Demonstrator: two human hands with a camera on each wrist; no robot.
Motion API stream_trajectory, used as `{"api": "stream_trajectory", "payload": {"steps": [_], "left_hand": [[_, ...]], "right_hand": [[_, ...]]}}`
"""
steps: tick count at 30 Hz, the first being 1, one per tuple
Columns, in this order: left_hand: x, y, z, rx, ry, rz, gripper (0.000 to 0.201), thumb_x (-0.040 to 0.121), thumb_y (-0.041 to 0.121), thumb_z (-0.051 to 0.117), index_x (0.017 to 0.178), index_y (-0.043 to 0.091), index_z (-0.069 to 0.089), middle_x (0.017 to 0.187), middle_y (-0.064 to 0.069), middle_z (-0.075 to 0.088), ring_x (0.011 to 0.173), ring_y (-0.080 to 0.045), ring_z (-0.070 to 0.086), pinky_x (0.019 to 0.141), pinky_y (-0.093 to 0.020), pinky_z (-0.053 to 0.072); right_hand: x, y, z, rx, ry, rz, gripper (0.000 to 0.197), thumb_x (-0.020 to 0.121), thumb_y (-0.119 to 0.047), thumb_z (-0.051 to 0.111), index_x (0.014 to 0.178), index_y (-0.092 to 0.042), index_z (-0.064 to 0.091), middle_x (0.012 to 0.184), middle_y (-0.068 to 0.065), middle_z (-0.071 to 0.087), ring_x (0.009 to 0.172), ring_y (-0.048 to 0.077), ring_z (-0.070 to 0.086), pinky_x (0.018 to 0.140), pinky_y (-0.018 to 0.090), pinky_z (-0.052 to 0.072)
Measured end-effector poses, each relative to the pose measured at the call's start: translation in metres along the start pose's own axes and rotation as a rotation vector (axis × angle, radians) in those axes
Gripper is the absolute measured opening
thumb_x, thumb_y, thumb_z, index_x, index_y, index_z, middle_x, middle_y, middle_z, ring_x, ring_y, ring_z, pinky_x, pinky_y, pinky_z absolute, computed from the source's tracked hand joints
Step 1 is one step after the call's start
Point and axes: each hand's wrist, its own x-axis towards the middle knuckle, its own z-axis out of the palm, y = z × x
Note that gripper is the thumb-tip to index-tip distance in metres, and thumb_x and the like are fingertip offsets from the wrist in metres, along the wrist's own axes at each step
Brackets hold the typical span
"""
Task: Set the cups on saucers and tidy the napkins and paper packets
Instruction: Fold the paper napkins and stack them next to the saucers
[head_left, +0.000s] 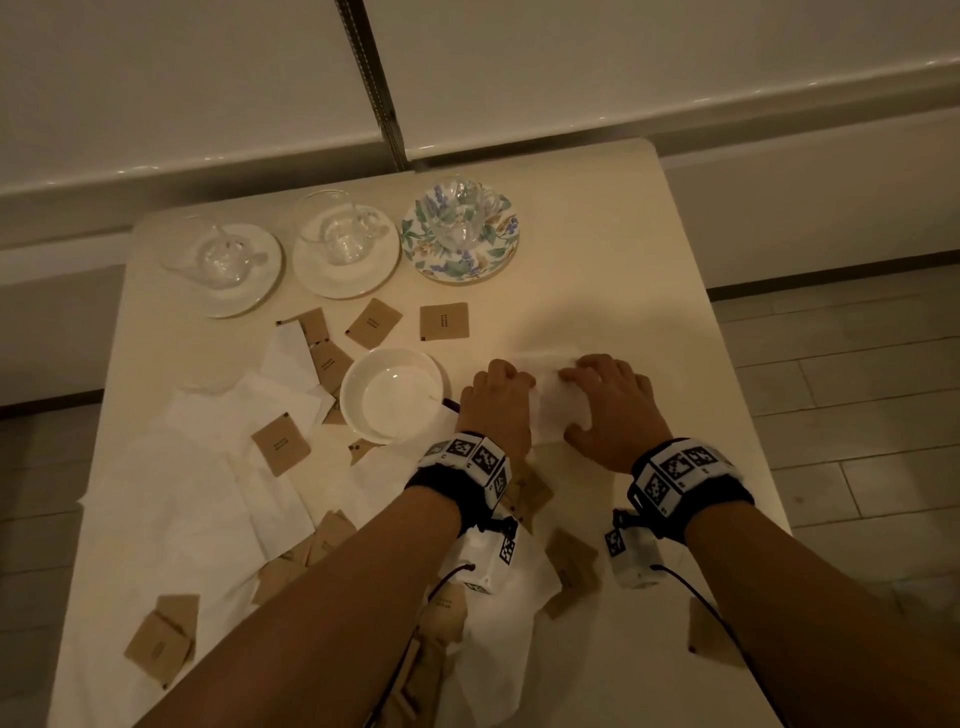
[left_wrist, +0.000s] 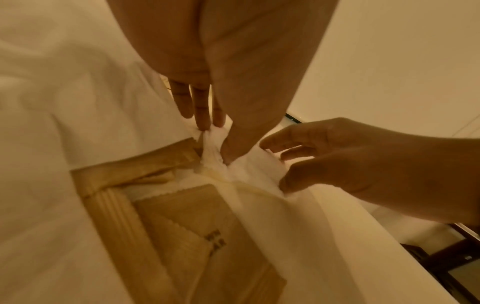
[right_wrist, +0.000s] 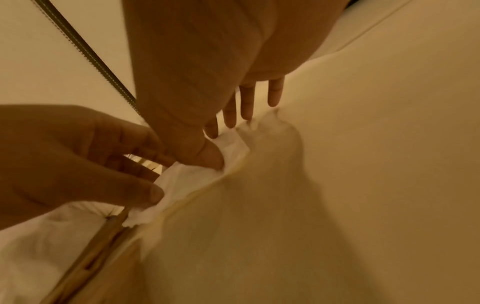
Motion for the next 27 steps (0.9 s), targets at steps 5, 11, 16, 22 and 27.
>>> {"api": "stream_trajectory", "payload": {"steps": [5,11,16,22,27], "left_hand": [[-0.015,-0.001,-0.009,-0.204,0.147,0.051,0.056,0.086,0.006,0.060,0.138,0.021,0.045,0.140,-0.004,0.036,0.122,-0.023,0.043,0.102,-0.033,0.035],[-0.066,-0.026,-0.012,-0.428,0.116,0.041,0.023,0.093,0.005,0.054,0.113,0.013,0.062,0.114,-0.003,0.062,0.096,-0.016,0.058,0.090,-0.029,0.049],[-0.104,-0.052,-0.001,-0.303,-0.060,0.043,0.036,0.085,-0.005,0.051,0.115,0.010,0.063,0.117,-0.006,0.059,0.108,-0.022,0.055,0.098,-0.032,0.043],[-0.127,-0.068,0.014,-0.285,-0.077,0.028,0.048,0.076,0.011,0.072,0.120,0.020,0.057,0.123,-0.001,0.047,0.110,-0.019,0.049,0.095,-0.029,0.043],[-0.134,-0.073,0.024,-0.267,-0.087,0.007,0.051,0.073,0.023,0.077,0.120,0.022,0.056,0.124,-0.001,0.046,0.113,-0.021,0.047,0.097,-0.033,0.043]], "right_hand": [[-0.019,-0.011,-0.009,0.136,0.147,0.084,0.054,0.082,-0.028,0.067,0.132,-0.021,0.050,0.130,0.004,0.045,0.122,0.025,0.041,0.103,0.040,0.030],[-0.049,-0.065,0.005,0.213,-0.179,-0.043,0.025,0.086,-0.038,0.062,0.106,-0.022,0.062,0.099,-0.004,0.060,0.087,0.017,0.059,0.082,0.037,0.050],[-0.067,-0.090,0.034,-0.044,-0.279,-0.143,0.048,0.077,-0.057,0.065,0.115,-0.031,0.050,0.107,-0.005,0.057,0.095,0.020,0.057,0.084,0.038,0.037],[-0.078,-0.094,0.047,-0.004,-0.194,-0.103,0.026,0.086,-0.033,0.057,0.111,-0.028,0.050,0.109,-0.003,0.057,0.095,0.025,0.061,0.084,0.038,0.034],[-0.084,-0.090,0.047,-0.027,-0.197,0.003,0.035,0.084,-0.045,0.060,0.110,-0.023,0.051,0.103,-0.001,0.063,0.097,0.024,0.060,0.086,0.038,0.038]]}}
